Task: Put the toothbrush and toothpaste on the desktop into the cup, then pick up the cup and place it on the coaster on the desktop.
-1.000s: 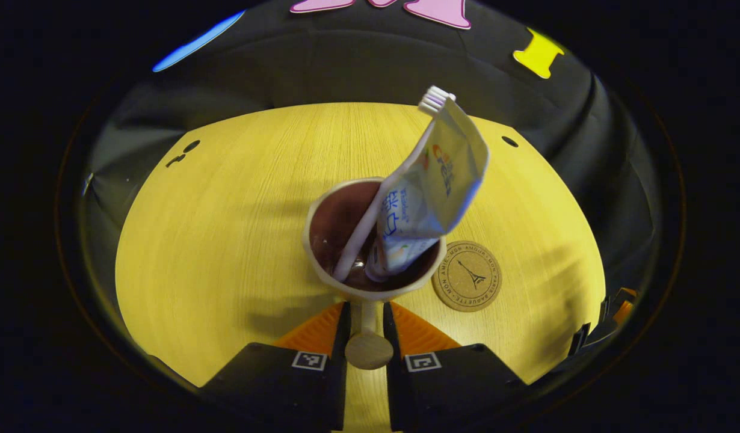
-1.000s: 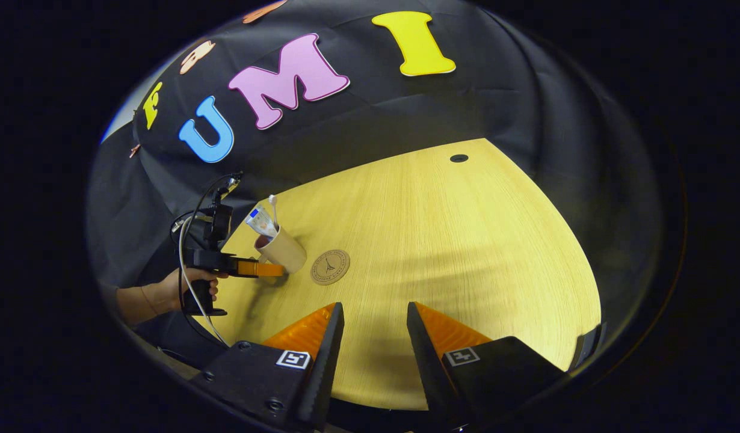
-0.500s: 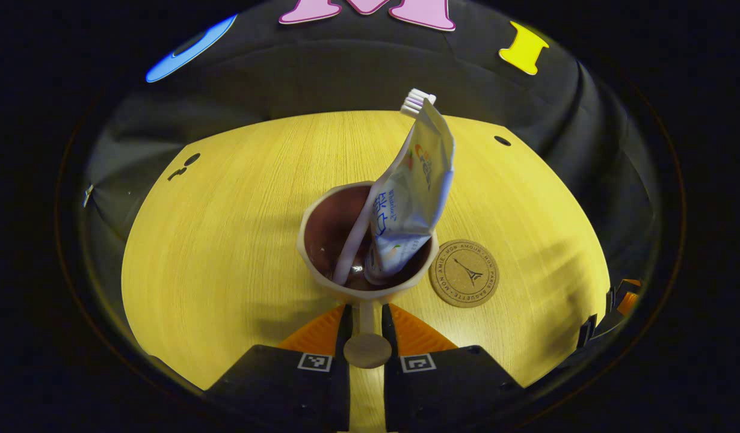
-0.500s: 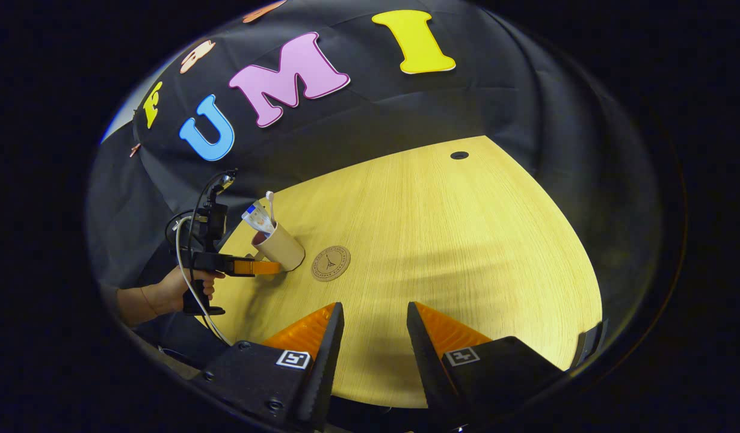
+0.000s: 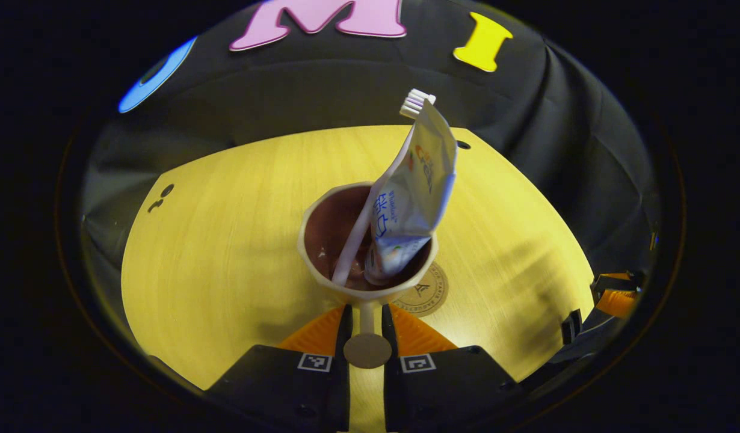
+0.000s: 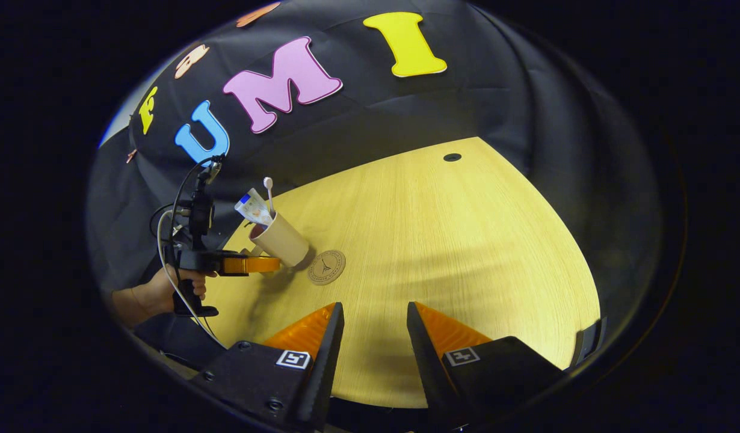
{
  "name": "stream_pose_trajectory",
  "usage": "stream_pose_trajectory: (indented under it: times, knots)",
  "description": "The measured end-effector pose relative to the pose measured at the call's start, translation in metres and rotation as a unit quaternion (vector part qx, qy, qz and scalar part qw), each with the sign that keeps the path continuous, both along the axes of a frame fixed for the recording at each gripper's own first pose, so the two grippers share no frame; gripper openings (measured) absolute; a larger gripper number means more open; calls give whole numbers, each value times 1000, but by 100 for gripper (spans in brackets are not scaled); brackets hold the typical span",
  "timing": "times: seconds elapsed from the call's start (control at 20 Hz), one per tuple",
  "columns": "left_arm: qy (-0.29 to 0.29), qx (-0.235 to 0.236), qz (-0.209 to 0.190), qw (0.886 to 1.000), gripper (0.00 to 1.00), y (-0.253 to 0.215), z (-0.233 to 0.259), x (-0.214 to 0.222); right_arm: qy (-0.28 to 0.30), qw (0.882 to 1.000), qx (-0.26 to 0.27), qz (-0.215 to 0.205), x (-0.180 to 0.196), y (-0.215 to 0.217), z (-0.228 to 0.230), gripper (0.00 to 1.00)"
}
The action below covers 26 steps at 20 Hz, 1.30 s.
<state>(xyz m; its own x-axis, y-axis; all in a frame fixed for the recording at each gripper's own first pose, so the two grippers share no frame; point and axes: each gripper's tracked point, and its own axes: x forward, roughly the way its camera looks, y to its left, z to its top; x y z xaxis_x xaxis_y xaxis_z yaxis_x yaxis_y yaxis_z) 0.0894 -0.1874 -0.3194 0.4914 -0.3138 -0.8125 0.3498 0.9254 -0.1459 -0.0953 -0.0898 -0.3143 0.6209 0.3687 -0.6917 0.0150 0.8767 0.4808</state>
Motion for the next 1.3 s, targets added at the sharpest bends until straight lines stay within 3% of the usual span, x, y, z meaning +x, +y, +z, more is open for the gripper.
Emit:
stream_pose_trajectory:
  times: [0.05, 0.35, 0.4, 0.5, 0.6, 0.7, 0.8, 0.85, 1.15, 1.2, 1.3]
  knots:
    - [1, -1, -9, 1000, 27, -7, -1, -1, 0, 1000, -1, -3, 0, -2, 0, 65]
    - [10, 1, -38, 999, 27, -34, -12, -6, 5, 1000, -7, -22, -9, -19, -1, 66]
    - [11, 2, -40, 999, 22, -38, -13, -4, 6, 1000, -8, -26, -11, -23, -1, 65]
    - [12, 5, -45, 999, 27, -43, -19, -4, 8, 999, -11, -31, -15, -28, -2, 66]
    - [16, 10, -49, 999, 22, -45, -24, -6, 11, 999, -13, -36, -19, -32, -3, 65]
    - [17, 15, -52, 998, 31, -47, -27, -5, 14, 999, -13, -42, -21, -36, -5, 65]
    - [18, 17, -54, 998, 31, -48, -31, -6, 17, 999, -14, -45, -23, -39, -7, 65]
    - [19, 19, -55, 998, 27, -46, -32, -7, 19, 999, -14, -46, -25, -40, -8, 65]
    - [20, 17, -56, 998, 27, -47, -32, -7, 26, 998, -10, -48, -26, -42, -11, 65]
    - [21, 16, -55, 998, 32, -47, -32, -6, 26, 998, -9, -48, -25, -41, -11, 65]
    - [27, 13, -53, 998, 30, -47, -33, -7, 25, 999, -9, -46, -23, -40, -11, 65]
